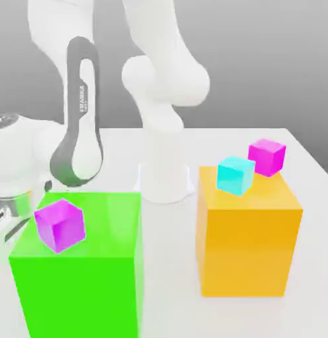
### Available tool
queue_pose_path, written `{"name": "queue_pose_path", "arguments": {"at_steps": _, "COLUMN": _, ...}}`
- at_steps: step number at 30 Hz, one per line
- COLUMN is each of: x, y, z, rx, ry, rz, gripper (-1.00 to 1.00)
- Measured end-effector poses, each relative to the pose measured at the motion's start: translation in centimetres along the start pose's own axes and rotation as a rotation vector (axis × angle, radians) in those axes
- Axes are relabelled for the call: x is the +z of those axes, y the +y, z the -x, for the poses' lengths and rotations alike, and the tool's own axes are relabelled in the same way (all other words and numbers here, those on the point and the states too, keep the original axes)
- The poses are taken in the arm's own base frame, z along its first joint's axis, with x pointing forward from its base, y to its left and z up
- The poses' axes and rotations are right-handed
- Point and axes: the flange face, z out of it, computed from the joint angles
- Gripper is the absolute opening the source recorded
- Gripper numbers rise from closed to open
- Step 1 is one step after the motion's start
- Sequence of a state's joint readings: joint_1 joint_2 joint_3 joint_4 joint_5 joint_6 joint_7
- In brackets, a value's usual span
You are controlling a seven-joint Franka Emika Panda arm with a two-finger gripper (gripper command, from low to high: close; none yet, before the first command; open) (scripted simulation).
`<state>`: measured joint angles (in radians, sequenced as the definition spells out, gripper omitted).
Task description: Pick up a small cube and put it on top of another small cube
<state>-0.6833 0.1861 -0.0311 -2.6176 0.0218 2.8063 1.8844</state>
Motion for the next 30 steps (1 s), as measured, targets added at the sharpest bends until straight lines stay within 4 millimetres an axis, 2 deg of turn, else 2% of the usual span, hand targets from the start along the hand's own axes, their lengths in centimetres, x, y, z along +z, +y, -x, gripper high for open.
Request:
{"name": "queue_pose_path", "arguments": {"at_steps": 1, "x": -0.8, "y": 0.1, "z": 0.4, "rx": -0.024, "ry": -0.001, "rz": -0.001, "gripper": -1.00}}
{"name": "queue_pose_path", "arguments": {"at_steps": 4, "x": -1.6, "y": 0.1, "z": 3.7, "rx": -0.218, "ry": -0.011, "rz": -0.014, "gripper": -1.00}}
{"name": "queue_pose_path", "arguments": {"at_steps": 7, "x": -1.7, "y": -0.7, "z": 4.0, "rx": -0.403, "ry": 0.009, "rz": -0.022, "gripper": -1.00}}
{"name": "queue_pose_path", "arguments": {"at_steps": 17, "x": -1.4, "y": -4.2, "z": 2.1, "rx": -0.993, "ry": 0.119, "rz": -0.018, "gripper": -1.00}}
{"name": "queue_pose_path", "arguments": {"at_steps": 27, "x": -1.0, "y": -7.7, "z": -1.0, "rx": -1.563, "ry": 0.258, "rz": 0.046, "gripper": -1.00}}
{"name": "queue_pose_path", "arguments": {"at_steps": 28, "x": -1.4, "y": -8.2, "z": -0.3, "rx": -1.636, "ry": 0.285, "rz": 0.055, "gripper": -1.00}}
{"name": "queue_pose_path", "arguments": {"at_steps": 30, "x": -3.3, "y": -9.0, "z": 3.1, "rx": -1.807, "ry": 0.366, "rz": 0.072, "gripper": -1.00}}
